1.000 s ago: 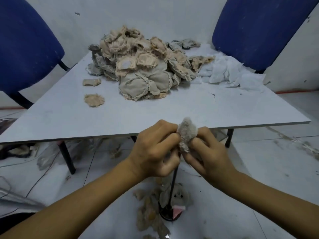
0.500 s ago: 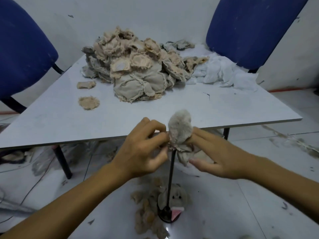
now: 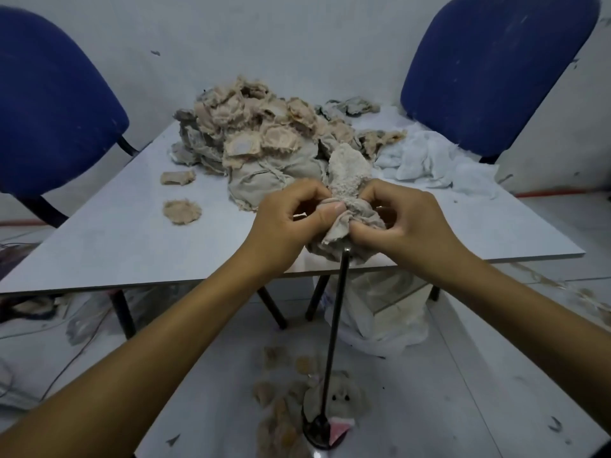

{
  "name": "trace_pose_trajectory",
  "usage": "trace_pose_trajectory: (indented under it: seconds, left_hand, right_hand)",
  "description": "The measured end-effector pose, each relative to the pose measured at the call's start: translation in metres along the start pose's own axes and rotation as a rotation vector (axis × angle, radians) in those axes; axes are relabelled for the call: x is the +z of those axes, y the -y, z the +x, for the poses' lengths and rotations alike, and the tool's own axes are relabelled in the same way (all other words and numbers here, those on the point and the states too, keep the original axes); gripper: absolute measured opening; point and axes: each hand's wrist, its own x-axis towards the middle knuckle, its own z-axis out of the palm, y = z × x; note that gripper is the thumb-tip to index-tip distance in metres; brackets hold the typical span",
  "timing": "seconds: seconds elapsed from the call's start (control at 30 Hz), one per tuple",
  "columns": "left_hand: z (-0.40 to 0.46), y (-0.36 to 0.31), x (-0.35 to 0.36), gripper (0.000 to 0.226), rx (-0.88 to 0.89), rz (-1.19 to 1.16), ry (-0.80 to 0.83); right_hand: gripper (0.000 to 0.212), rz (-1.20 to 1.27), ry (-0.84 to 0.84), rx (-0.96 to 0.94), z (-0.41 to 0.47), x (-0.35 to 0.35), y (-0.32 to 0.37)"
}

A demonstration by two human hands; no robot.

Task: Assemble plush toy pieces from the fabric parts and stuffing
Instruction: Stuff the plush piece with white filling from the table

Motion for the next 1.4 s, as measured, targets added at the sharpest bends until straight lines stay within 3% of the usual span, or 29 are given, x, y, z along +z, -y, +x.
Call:
trace_pose_trajectory:
  seconds: [0.13, 0.33, 0.4, 0.5, 0.63, 0.7, 0.83, 0.97, 1.07, 1.17, 1.27, 1.4]
  left_hand:
    - [-0.002, -0.002, -0.001, 0.024, 0.024, 0.023, -0.06]
    - [-0.009, -0.005, -0.004, 0.021, 0.281, 0.273, 0.01]
    - [-0.011, -0.002, 0.0, 0.018, 0.275, 0.302, 0.041]
    - [-0.008, 0.002, -0.005, 0.018, 0.049, 0.157, 0.135]
    - [-0.005, 0.011, -0.018, 0.016, -0.107, 0.053, 0.076]
    - [-0.008, 0.011, -0.021, 0.017, -0.006, 0.144, 0.042]
    - [-0.02, 0.001, -0.016, 0.016, 0.509, 0.438, -0.1]
    - [-0.04, 0.007, -0.007, 0.008, 0.711, 0.583, -0.079]
    - [-0.053, 0.023, -0.001, 0.008, 0.69, 0.633, 0.051]
    - [-0.077, 0.05, 0.014, 0.007, 0.623, 0.7, 0.237]
    - [-0.1, 0.069, 0.026, 0.009, 0.477, 0.679, 0.245]
    - [-0.108, 0.071, 0.024, 0.011, 0.42, 0.619, 0.284]
  right_hand:
    - [0.02, -0.002, -0.092, 0.01, 0.005, 0.009, 0.002]
    - [0.016, -0.053, -0.247, 0.042, 0.004, 0.022, -0.001]
    - [0.014, -0.07, -0.275, 0.103, 0.005, 0.025, -0.004]
    - [0.02, -0.038, -0.167, 0.241, 0.008, 0.026, -0.009]
    - [0.016, 0.304, 0.206, 0.282, 0.001, 0.011, -0.005]
    - [0.017, 0.323, 0.302, 0.21, -0.006, 0.003, -0.002]
    - [0.019, 0.007, 0.089, -0.18, -0.017, -0.002, 0.007]
    - [0.018, -0.265, -0.042, -0.498, -0.033, 0.008, -0.004]
    - [0.016, -0.316, -0.005, -0.501, -0.051, 0.023, -0.027]
    - [0.012, -0.359, 0.171, -0.47, -0.077, 0.046, -0.053]
    - [0.015, -0.237, 0.197, -0.362, -0.097, 0.067, -0.068]
    - [0.021, -0.138, 0.213, -0.295, -0.104, 0.075, -0.071]
